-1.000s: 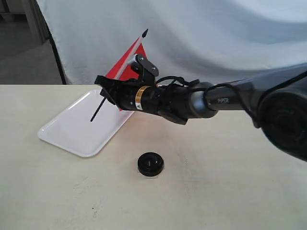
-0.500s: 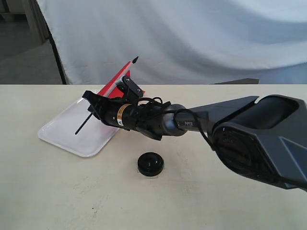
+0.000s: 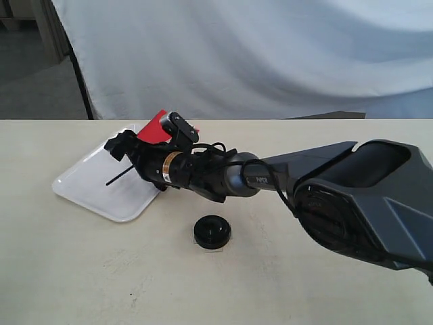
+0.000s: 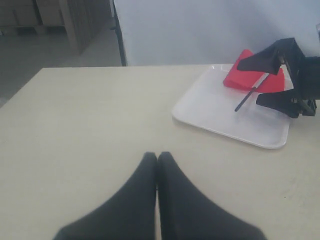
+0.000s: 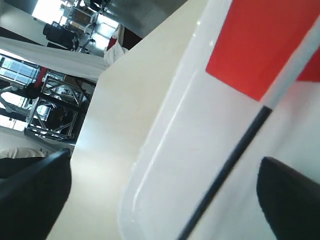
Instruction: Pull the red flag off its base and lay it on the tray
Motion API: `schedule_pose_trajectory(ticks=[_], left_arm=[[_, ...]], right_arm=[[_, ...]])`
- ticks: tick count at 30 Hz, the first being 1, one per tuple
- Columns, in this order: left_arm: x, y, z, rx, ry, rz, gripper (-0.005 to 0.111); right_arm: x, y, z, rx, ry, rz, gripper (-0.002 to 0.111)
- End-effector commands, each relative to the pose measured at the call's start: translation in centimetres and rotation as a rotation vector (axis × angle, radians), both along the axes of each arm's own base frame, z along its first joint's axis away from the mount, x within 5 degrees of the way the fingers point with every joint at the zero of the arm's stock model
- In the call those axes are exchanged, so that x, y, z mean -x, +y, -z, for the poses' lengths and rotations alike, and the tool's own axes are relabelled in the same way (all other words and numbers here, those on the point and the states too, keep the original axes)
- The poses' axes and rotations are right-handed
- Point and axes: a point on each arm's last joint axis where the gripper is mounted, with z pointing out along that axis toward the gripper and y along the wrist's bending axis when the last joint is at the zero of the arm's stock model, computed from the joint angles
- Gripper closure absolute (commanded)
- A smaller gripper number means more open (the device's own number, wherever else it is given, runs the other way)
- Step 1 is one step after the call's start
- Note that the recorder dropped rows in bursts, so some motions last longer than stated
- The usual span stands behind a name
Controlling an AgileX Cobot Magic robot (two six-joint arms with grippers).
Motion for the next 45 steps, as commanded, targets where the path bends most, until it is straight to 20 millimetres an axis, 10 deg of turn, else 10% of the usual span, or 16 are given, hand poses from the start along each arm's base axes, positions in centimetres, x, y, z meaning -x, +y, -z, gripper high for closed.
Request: schedule_pose_trajectory(ticks=[1, 12, 15, 19, 32, 39, 45], left_arm=[[0.0, 0.0, 0.0, 0.002, -0.002, 0.002, 0.107], [0.0, 0.0, 0.0, 0.002, -0.002, 0.002, 0.107], [0.0, 0.0, 0.0, 0.002, -0.002, 0.002, 0.107], [0.0, 0.0, 0.0, 0.002, -0.002, 0.002, 0.107], [0.0, 0.0, 0.0, 0.002, -0.002, 0.002, 0.107], [0.0, 0.0, 0.0, 0.002, -0.002, 0.002, 0.107], [0.0, 0.0, 0.0, 0.002, -0.002, 0.002, 0.107]], right_arm=[[0.1, 0.0, -0.1, 0.03, -0.006, -0.021, 0.012], [0.2, -0.9, -6.2, 0.223, -0.183, -0.187, 0.021], [0.4, -1.8, -8.9, 0.325, -0.29, -0.274, 0.046], [1.1, -4.0, -11.8, 0.354, -0.391, -0.467, 0.107], [2.2, -15.4, -12.6, 0.439, -0.494, -0.582, 0.109], [3.4, -20.5, -14.9, 1.288, -0.728, -0.201, 0.109], [4.7, -28.3, -16.8, 1.767, -0.257, 0.425, 0.109]])
